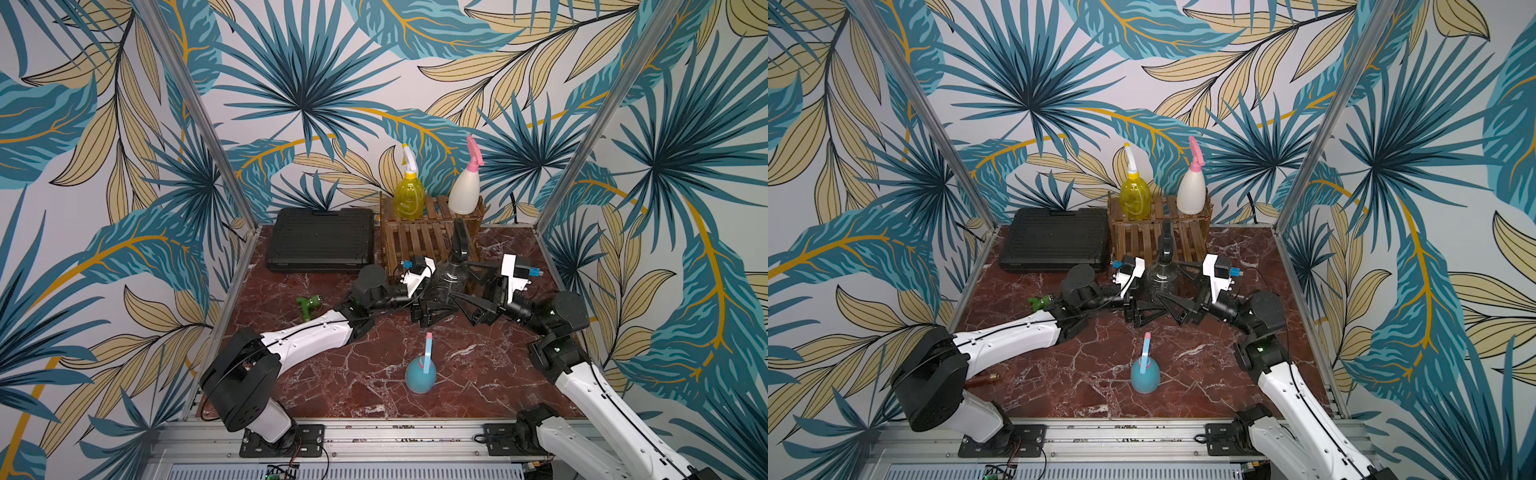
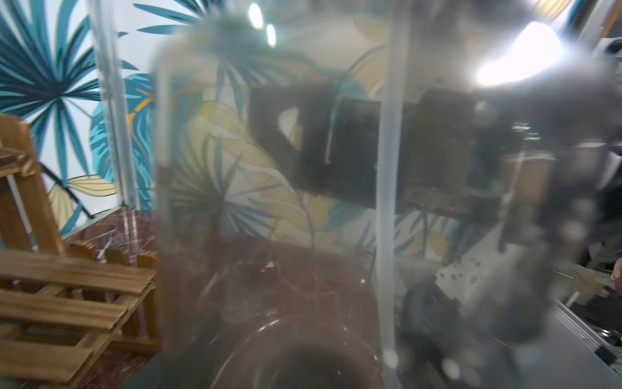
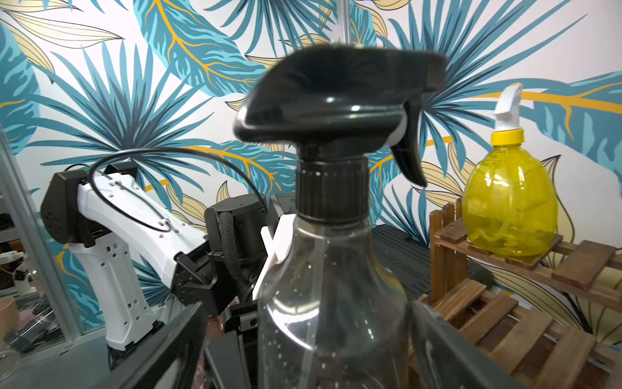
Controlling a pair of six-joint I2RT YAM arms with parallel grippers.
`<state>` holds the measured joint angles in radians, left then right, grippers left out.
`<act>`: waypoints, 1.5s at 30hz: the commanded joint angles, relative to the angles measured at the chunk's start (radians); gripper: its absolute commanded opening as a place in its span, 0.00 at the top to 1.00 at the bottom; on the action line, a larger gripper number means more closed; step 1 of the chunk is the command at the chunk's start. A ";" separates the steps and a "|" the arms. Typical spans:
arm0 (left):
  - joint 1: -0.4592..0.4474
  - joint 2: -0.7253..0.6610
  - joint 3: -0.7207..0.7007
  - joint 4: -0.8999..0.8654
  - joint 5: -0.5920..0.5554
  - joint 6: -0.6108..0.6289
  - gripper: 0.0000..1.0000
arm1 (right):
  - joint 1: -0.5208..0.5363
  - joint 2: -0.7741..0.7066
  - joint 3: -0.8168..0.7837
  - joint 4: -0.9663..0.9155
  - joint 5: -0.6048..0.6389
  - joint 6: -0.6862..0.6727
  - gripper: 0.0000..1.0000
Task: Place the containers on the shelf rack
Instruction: 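Pick up a container from the center of the board.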
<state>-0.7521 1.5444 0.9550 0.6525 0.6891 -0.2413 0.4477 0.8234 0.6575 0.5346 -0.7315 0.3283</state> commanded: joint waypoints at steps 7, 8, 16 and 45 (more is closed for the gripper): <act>0.002 -0.090 -0.033 -0.152 -0.478 0.090 0.38 | 0.000 -0.002 0.143 -0.255 0.239 0.024 0.01; 0.001 -0.094 -0.033 -0.174 -0.503 0.098 0.38 | 0.000 0.008 0.164 -0.269 0.242 0.032 0.02; -0.040 -0.105 -0.014 -0.258 -0.585 0.189 0.38 | 0.001 0.128 0.320 -0.365 0.282 0.092 0.13; -0.061 -0.063 -0.015 -0.238 -0.568 0.157 0.38 | 0.118 0.381 0.452 -0.417 0.293 0.100 0.53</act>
<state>-0.8101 1.4750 0.9279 0.3683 0.1085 -0.0727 0.5625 1.2045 1.1053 0.1188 -0.4629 0.4355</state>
